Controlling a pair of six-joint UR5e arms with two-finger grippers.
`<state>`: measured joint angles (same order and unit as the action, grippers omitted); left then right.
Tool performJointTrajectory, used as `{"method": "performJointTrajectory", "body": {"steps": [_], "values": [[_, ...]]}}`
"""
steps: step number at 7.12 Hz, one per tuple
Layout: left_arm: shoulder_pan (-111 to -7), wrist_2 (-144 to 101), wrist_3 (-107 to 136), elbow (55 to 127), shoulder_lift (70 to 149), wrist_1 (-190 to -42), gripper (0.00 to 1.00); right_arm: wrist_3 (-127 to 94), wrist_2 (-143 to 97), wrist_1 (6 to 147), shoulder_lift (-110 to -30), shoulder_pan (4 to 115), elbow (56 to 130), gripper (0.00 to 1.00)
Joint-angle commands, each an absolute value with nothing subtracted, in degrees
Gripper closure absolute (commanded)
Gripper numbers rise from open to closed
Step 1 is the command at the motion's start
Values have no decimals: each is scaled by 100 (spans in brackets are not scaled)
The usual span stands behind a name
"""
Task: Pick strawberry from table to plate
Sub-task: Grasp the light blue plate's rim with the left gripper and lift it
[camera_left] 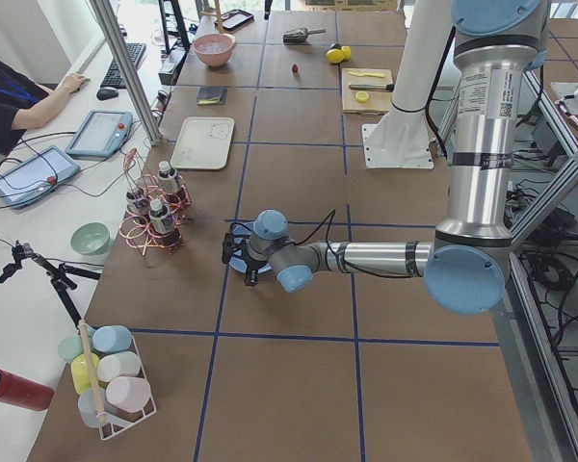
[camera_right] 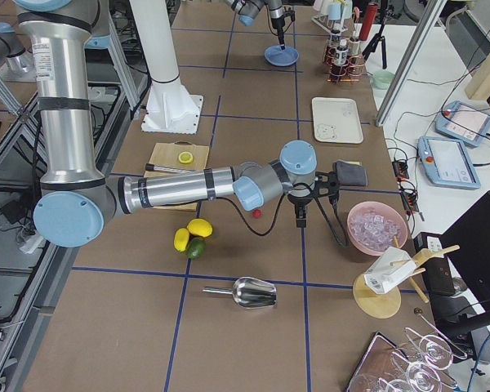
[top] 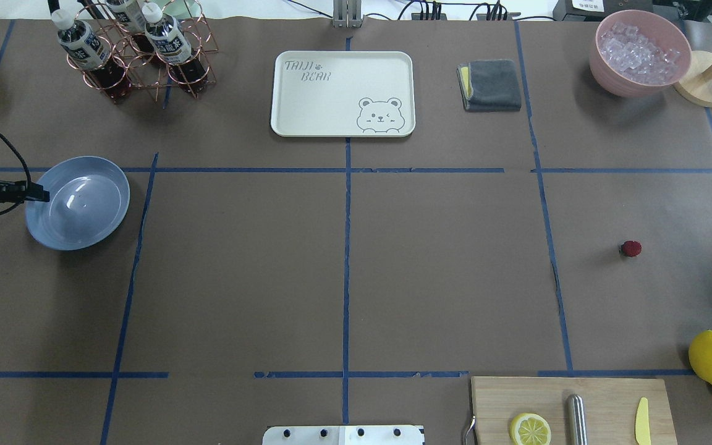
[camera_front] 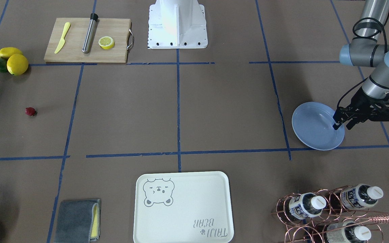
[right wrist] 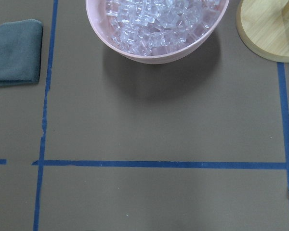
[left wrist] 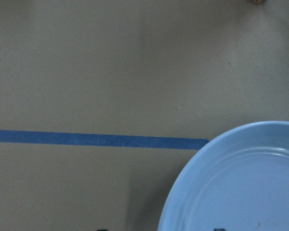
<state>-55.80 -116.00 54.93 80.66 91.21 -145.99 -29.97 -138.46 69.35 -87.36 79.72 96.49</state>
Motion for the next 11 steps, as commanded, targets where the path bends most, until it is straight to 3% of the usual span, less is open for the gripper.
{"method": "performJointTrajectory", "body": {"steps": [1, 3, 5, 8, 10, 11], "values": [[-5564, -11593, 5458, 8051, 9123, -14599, 86, -2997, -13852, 6935, -8736, 7972, 9642, 0], [-5572, -11662, 5458, 8155, 9106, -14599, 100, -2997, -13852, 6935, -8745, 7972, 9642, 0], [-5659, -12578, 5449, 8472, 9035, -14537, 100, -2997, -13860, 6935, -8745, 7972, 9659, 0], [-6670, -14026, 5448, 8534, 9114, -14406, 100, -2988, -13860, 6935, -8754, 7972, 9659, 0], [-6557, -13957, 7090, 8552, 9874, -14423, 100, -3023, -13869, 6935, -8771, 7963, 9703, 0], [-6008, -13679, 7972, 8726, 10305, -14414, 100, -3145, -13860, 6935, -8780, 7876, 9738, 0]]}}
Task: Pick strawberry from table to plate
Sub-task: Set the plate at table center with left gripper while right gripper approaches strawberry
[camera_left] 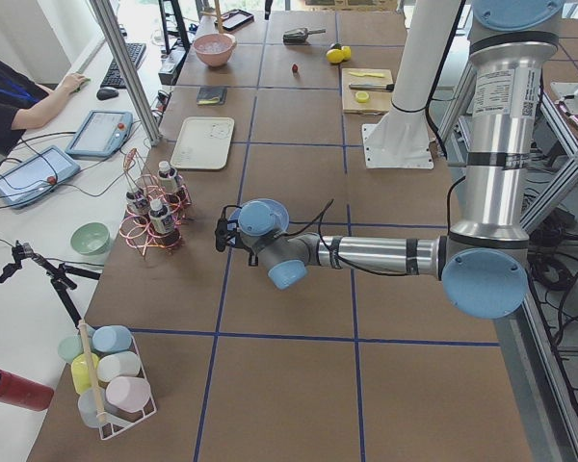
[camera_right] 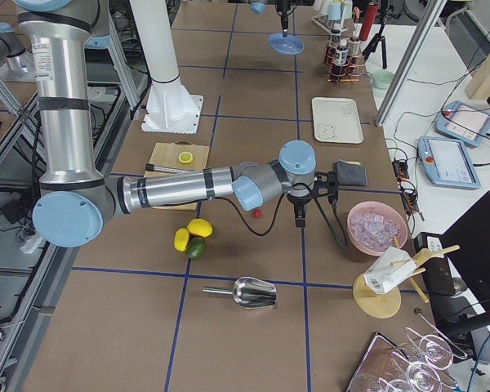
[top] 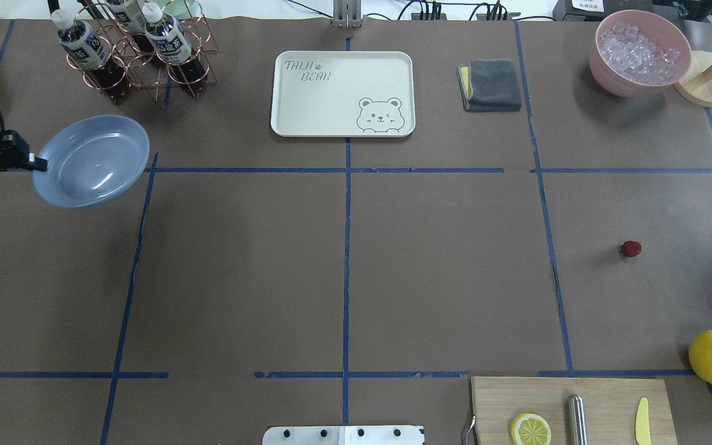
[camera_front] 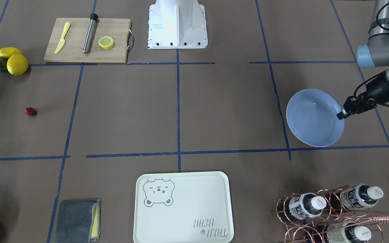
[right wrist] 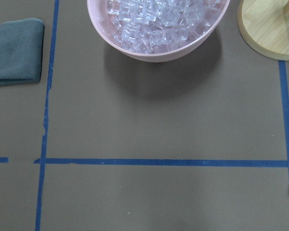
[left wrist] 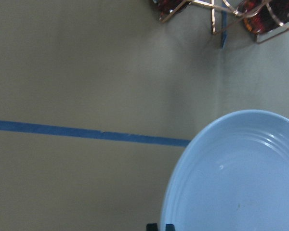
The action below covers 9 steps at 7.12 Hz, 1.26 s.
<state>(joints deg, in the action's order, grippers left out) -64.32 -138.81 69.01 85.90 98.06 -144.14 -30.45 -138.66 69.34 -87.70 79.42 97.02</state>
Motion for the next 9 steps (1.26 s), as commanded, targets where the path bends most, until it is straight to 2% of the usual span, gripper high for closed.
{"method": "performJointTrajectory", "body": {"steps": [1, 4, 5, 6, 9], "values": [[-5385, -12962, 8659, 8971, 10544, -14414, 100, -3338, -13860, 6926, -8780, 7788, 9782, 0], [-3608, -10889, 9658, 9158, 11466, -13821, 100, -4398, -13738, 6847, -8815, 7167, 10194, 0], [-3125, -10176, 9668, 9263, 11661, -13477, 100, -4951, -13241, 6290, -8868, 6702, 10204, 0], [-2920, -9830, 9668, 9264, 11881, -13056, 100, -5288, -12941, 5762, -9094, 6375, 10195, 0], [-2357, -9211, 9554, 9272, 11944, -12466, 100, -5300, -12955, 5704, -9351, 6179, 10204, 0]]}}
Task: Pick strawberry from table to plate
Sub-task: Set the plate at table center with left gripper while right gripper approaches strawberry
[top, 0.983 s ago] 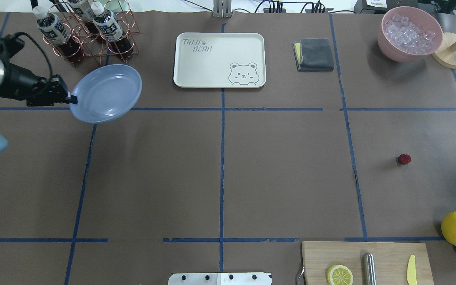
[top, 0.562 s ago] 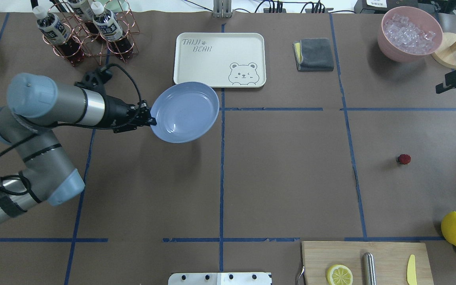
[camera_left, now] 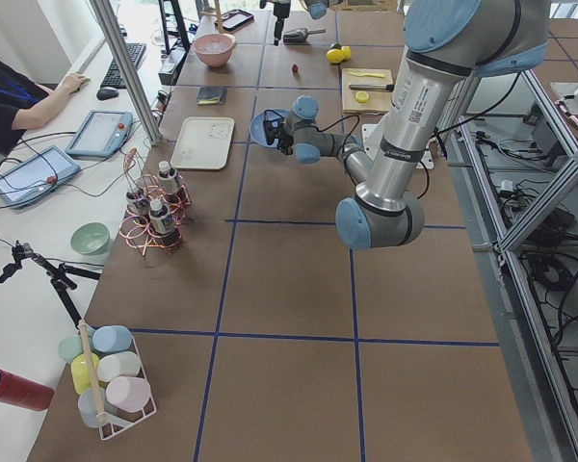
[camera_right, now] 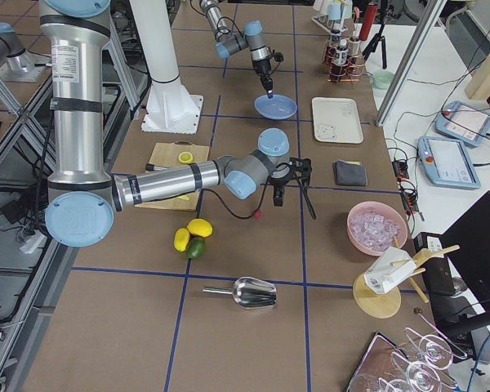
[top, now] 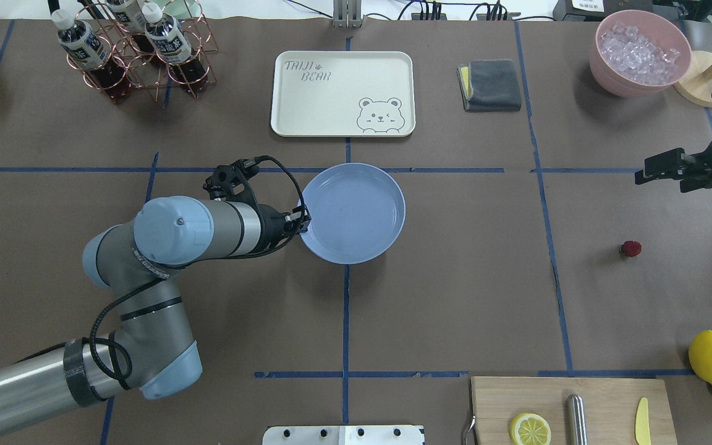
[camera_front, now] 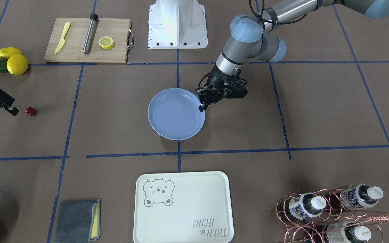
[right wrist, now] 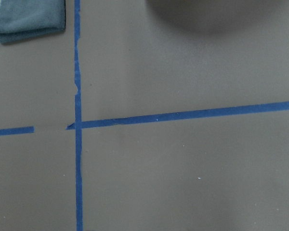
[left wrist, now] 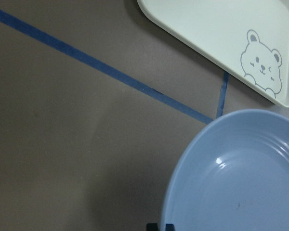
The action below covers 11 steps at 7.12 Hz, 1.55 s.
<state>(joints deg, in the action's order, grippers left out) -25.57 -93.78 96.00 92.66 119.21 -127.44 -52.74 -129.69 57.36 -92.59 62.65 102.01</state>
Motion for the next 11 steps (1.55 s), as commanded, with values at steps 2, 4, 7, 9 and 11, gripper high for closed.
{"method": "performJointTrajectory", "body": {"steps": [2, 4, 7, 9, 11], "values": [[-2364, -9185, 8923, 9342, 11935, -12297, 100, -5300, -12955, 5704, -9378, 6144, 10204, 0], [-2390, -9229, 8886, 9597, 11865, -12287, 0, -5326, -12859, 5704, -9413, 5995, 10204, 0], [-2679, -9307, 8263, 10201, 11856, -11553, 0, -5431, -12473, 5704, -9430, 5513, 10213, 0], [-3092, -9782, 8069, 10388, 11848, -11338, 0, -5572, -11843, 5695, -9588, 4960, 10248, 0], [-3208, -9809, 8060, 10458, 11708, -11338, 0, -5511, -11646, 5660, -9773, 4799, 10222, 0]]}}
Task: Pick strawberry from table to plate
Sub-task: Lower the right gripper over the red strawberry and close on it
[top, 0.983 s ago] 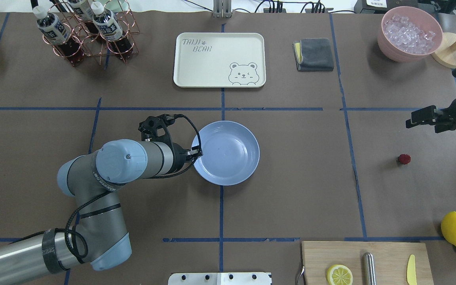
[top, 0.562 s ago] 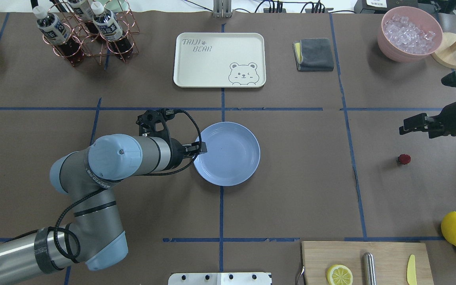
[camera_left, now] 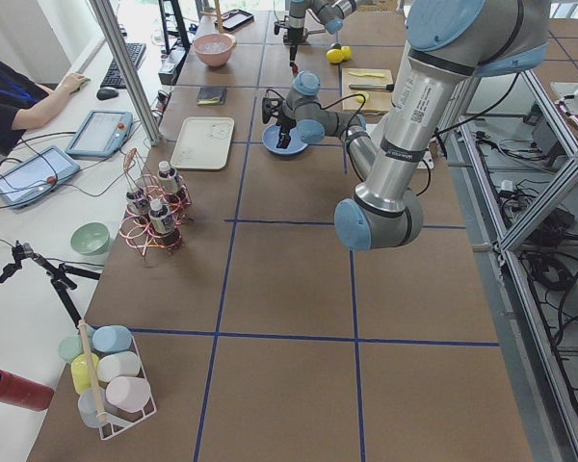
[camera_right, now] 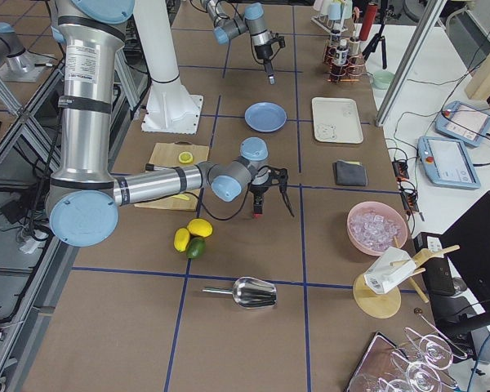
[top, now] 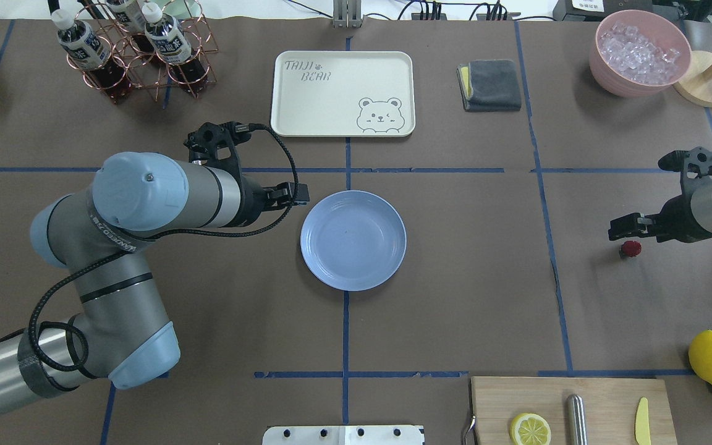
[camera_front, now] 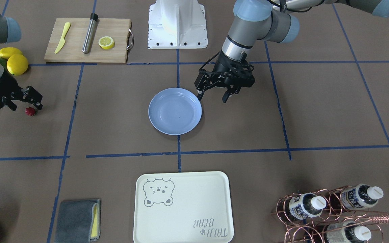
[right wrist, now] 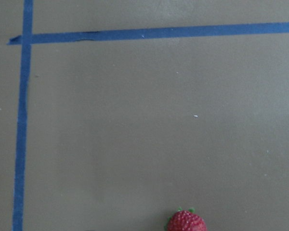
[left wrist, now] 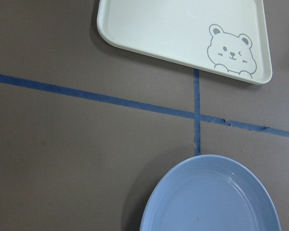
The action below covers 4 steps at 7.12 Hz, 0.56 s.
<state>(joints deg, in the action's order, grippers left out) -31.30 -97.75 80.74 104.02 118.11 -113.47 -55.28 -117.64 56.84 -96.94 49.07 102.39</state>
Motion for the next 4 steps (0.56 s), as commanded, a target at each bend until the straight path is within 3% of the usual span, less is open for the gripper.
{"method": "performJointTrajectory", "body": {"steps": [1, 2, 4], "values": [[-3225, -9809, 7973, 10511, 11681, -11338, 0, -5493, -11654, 5660, -9756, 4781, 10169, 0], [-3252, -9800, 7928, 10512, 11681, -11338, 0, -5484, -11663, 5651, -9721, 4773, 10056, 0], [-3278, -9809, 7919, 10555, 11594, -11347, 0, -5432, -11672, 5651, -9686, 4764, 9924, 10]]}}
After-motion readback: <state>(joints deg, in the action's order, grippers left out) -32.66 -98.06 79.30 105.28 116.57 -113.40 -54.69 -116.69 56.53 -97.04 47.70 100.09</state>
